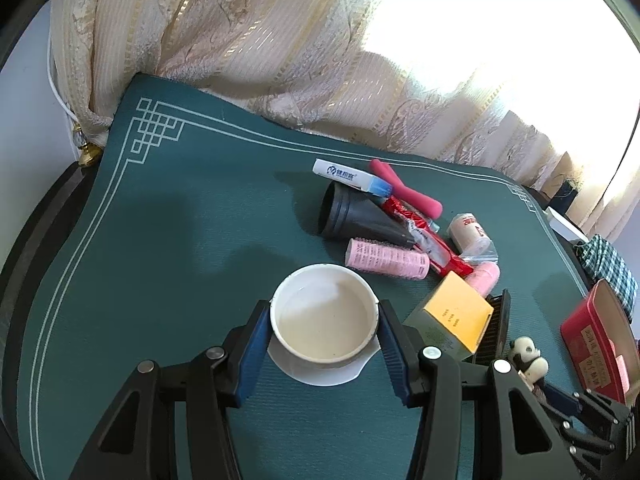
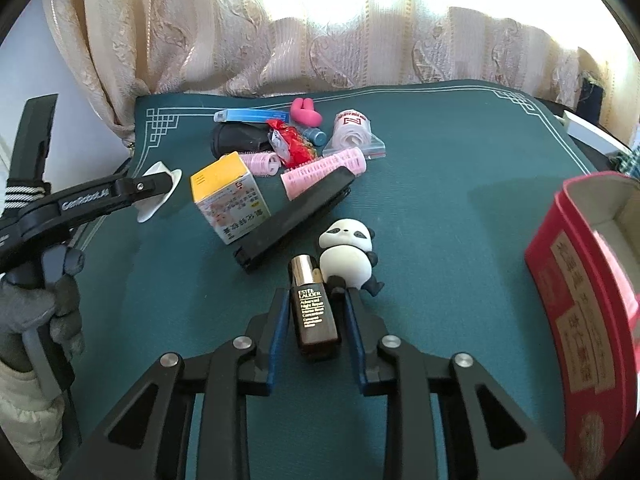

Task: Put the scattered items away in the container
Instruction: 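Grasp the white cup with the left tool while the right tool grasps the brown serum bottle, then carry the cup and bottle into the red tin and release them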

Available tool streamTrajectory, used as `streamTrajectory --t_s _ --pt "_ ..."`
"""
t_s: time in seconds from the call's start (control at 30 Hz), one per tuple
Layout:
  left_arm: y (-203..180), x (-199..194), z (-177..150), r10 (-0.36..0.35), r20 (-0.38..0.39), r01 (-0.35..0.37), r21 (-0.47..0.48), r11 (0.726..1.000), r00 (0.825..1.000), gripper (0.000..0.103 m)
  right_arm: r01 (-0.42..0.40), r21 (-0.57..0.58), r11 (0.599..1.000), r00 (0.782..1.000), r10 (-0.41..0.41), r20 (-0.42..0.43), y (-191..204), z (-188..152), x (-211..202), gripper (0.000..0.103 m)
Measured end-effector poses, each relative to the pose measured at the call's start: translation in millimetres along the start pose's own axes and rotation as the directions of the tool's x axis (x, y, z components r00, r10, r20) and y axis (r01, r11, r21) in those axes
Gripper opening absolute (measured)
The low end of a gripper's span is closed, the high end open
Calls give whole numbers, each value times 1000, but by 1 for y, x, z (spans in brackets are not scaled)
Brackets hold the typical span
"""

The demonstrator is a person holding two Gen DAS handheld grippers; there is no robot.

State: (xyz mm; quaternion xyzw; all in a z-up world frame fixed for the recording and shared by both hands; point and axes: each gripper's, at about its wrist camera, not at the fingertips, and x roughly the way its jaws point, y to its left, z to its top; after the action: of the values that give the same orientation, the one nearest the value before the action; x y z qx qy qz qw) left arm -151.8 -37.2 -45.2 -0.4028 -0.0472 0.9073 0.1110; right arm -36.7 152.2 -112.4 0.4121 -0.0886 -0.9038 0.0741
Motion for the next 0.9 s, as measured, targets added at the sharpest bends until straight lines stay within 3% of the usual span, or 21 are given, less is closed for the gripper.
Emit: streamTrajectory --t_s 0.4,0.63,0.9 --pt "-15 -14 -5 -41 23 41 21 999 999 53 36 -14 999 998 -37 -59 -10 -50 -33 31" --pt "-26 -28 -8 -81 45 79 45 996 996 53 83 -48 995 995 -86 -52 -2 -59 -46 31" --pt "-30 -35 -10 -107 48 105 54 993 993 54 76 -62 995 995 -80 -60 6 -56 -33 31"
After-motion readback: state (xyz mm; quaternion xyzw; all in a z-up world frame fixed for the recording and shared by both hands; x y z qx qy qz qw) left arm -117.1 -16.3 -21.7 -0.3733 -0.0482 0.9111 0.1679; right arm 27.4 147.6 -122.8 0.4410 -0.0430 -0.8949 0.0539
